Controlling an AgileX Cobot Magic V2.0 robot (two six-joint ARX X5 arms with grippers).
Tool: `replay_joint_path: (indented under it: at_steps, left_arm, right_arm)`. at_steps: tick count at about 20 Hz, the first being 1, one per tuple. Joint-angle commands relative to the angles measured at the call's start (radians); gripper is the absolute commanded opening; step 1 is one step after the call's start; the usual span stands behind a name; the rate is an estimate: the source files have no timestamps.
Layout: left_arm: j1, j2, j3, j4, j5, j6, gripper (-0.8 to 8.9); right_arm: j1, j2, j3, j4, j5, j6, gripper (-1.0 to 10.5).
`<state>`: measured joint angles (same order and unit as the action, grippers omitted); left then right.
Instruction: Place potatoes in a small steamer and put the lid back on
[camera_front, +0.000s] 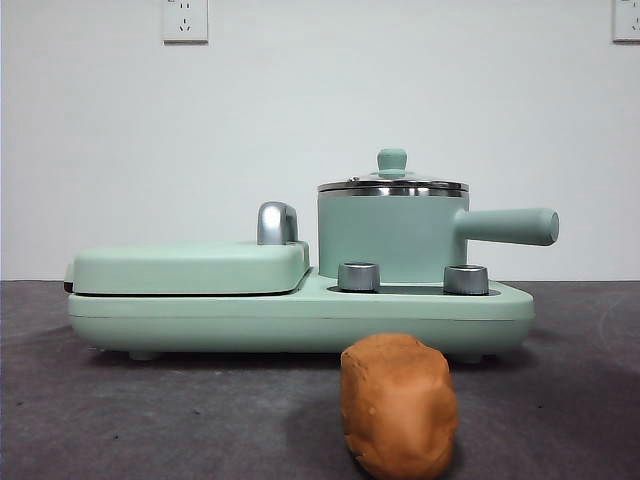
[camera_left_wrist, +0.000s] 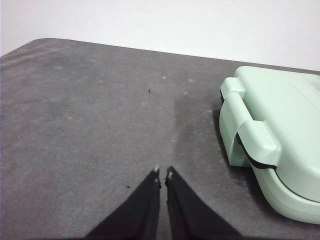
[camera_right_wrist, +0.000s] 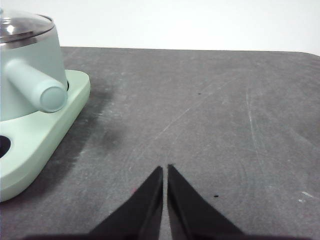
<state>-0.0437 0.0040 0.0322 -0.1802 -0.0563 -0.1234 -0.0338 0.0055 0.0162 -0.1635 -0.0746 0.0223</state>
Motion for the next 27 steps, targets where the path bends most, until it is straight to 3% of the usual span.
replay_joint_path:
  at_steps: [1,6,13,15,18,21,27]
  left_arm:
    - [0.000,-0.002,-0.019,-0.006,-0.004,-0.008,0.24]
    - [0.000,-0.002,-0.019,-0.005,-0.004,-0.159,0.24]
    - [0.000,-0.002,-0.019,0.063,-0.004,-0.126,0.24]
    - [-0.001,-0.002,-0.017,0.093,0.000,-0.170,0.24]
    - [-0.002,-0.002,-0.004,0.105,0.092,-0.226,0.24]
    - [-0.010,0.002,0.019,0.095,0.206,-0.271,0.16]
    - [-0.044,0.031,0.099,0.001,0.313,-0.406,0.16]
  right_arm:
    - [-0.002,-0.002,-0.005,0.007,-0.004,-0.006,0.1]
    - [-0.002,-0.002,-0.005,0.006,-0.008,0.082,0.1]
    - [-0.002,-0.002,-0.005,0.050,-0.025,0.224,0.1]
    - [-0.002,-0.002,-0.002,0.075,-0.062,0.240,0.1]
    - [-0.001,-0.002,0.021,0.070,-0.119,0.249,0.1]
    - [0.000,-0.001,0.064,0.040,-0.139,0.306,0.1]
    - [0.002,0.010,0.188,-0.035,-0.146,0.390,0.1]
